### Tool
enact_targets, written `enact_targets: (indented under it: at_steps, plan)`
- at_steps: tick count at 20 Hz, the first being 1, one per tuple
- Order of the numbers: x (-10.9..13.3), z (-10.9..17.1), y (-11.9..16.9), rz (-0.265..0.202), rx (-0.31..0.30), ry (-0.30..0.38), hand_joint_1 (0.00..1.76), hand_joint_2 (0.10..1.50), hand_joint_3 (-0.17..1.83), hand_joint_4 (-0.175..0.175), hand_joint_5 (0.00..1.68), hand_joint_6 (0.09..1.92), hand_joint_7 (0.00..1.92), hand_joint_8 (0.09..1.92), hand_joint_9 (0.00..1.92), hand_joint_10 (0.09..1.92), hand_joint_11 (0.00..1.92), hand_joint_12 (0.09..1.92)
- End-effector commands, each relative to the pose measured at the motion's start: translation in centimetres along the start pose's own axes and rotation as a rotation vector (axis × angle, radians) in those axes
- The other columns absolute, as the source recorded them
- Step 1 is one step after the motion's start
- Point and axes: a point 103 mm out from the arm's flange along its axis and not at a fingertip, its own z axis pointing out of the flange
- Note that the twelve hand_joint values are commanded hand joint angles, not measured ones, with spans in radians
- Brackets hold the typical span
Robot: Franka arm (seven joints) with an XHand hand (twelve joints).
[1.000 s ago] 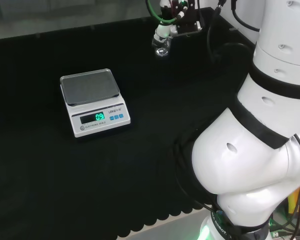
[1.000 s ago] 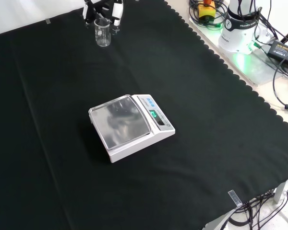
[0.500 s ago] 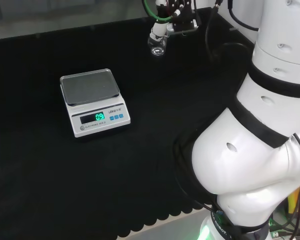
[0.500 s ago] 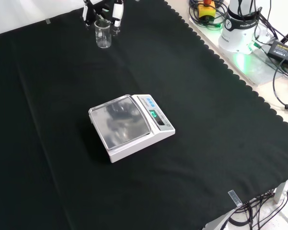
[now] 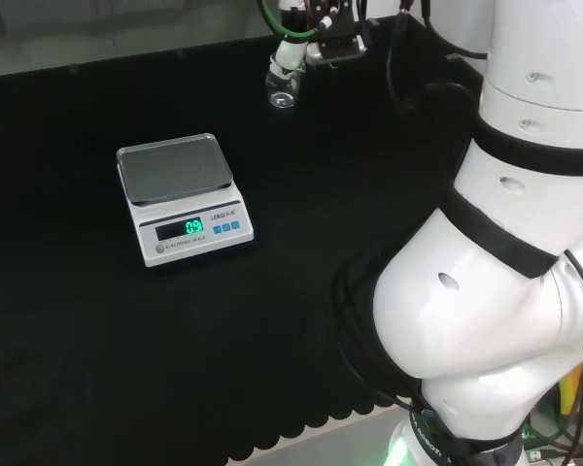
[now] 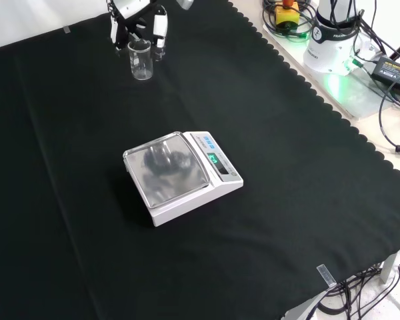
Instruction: Put the beaker on the electronic balance.
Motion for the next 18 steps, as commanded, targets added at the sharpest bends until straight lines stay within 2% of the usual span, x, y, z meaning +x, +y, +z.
enact_targets:
  at_steps: [1, 5, 14, 18]
  plan:
    - [3.6, 0.4, 1.3, -0.087, 0.034, -0.008, 1.14, 1.03, 0.02, -0.039, 1.13, 0.76, 1.19, 0.67, 1.59, 0.09, 1.71, 0.47]
    - [6.1, 0.9, 2.4, -0.137, 0.058, -0.032, 1.14, 1.03, 0.02, -0.050, 1.13, 0.76, 1.19, 0.67, 1.59, 0.09, 1.71, 0.47]
    - [11.4, 1.3, 4.2, -0.219, 0.083, -0.083, 1.14, 1.03, 0.02, -0.054, 1.13, 0.76, 1.19, 0.67, 1.59, 0.09, 1.71, 0.46]
    - [13.1, 2.1, 4.7, -0.235, 0.100, -0.102, 1.14, 1.03, 0.02, -0.056, 1.13, 0.76, 1.19, 0.67, 1.59, 0.09, 1.71, 0.46]
